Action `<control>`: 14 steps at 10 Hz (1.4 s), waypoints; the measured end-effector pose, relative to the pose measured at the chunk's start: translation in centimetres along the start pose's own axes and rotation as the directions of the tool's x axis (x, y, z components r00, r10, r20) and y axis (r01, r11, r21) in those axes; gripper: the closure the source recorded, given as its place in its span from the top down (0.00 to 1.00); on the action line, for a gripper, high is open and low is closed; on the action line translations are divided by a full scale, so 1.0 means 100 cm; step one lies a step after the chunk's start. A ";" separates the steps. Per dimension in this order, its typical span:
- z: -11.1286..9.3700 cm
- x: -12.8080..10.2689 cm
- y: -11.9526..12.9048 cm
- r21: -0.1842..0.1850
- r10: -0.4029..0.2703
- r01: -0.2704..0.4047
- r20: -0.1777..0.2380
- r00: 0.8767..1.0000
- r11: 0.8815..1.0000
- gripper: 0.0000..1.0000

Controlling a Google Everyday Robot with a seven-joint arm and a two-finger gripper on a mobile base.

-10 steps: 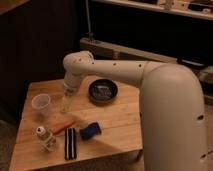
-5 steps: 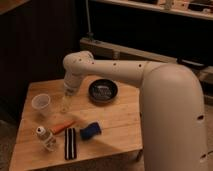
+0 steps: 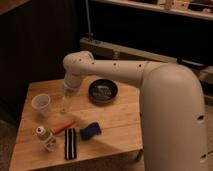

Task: Knock the bottle over

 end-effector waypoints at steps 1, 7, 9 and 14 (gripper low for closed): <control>-0.002 -0.005 0.003 0.015 -0.034 0.033 0.013 0.999 0.999 0.80; -0.032 -0.089 0.093 0.084 -0.406 0.400 0.076 0.911 0.913 0.33; -0.043 -0.112 0.119 0.103 -0.493 0.485 0.074 0.867 0.869 0.16; -0.026 -0.155 0.164 -0.074 -0.767 0.767 0.034 0.640 0.637 0.00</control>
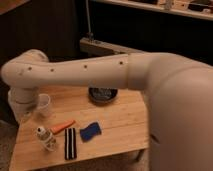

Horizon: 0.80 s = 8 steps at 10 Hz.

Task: Knock the bottle over

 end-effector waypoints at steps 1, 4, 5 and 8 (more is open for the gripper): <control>0.008 0.002 0.001 -0.065 -0.034 0.033 -0.011 0.999 0.997 0.00; 0.016 0.007 0.012 -0.204 -0.088 0.078 -0.040 0.995 0.976 0.00; 0.017 0.010 0.019 -0.222 -0.082 0.071 -0.042 0.996 0.973 0.00; 0.020 0.006 0.036 -0.248 -0.072 0.065 -0.018 0.997 0.967 0.00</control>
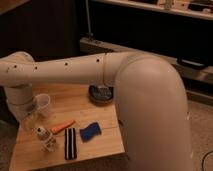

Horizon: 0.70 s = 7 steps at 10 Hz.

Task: Knock the bottle over

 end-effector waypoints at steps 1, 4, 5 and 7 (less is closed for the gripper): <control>0.004 -0.007 0.002 -0.003 -0.009 0.009 0.016 1.000 1.000 0.00; 0.022 -0.034 0.005 -0.016 -0.017 0.019 0.067 0.998 1.000 0.00; 0.028 -0.036 0.006 -0.021 -0.010 0.012 0.089 0.996 1.000 0.00; 0.041 -0.032 0.009 -0.022 0.022 -0.020 0.115 0.993 1.000 0.00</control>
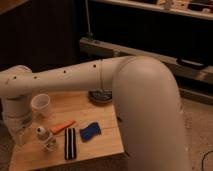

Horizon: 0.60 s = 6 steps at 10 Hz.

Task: Knock the bottle over

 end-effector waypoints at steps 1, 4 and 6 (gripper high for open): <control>0.006 0.007 0.003 0.017 0.033 -0.033 0.006 0.999 0.999 0.00; 0.010 0.020 0.007 0.063 0.099 -0.097 -0.037 0.994 0.993 0.00; 0.011 0.033 0.007 0.098 0.149 -0.142 -0.070 0.986 0.985 0.00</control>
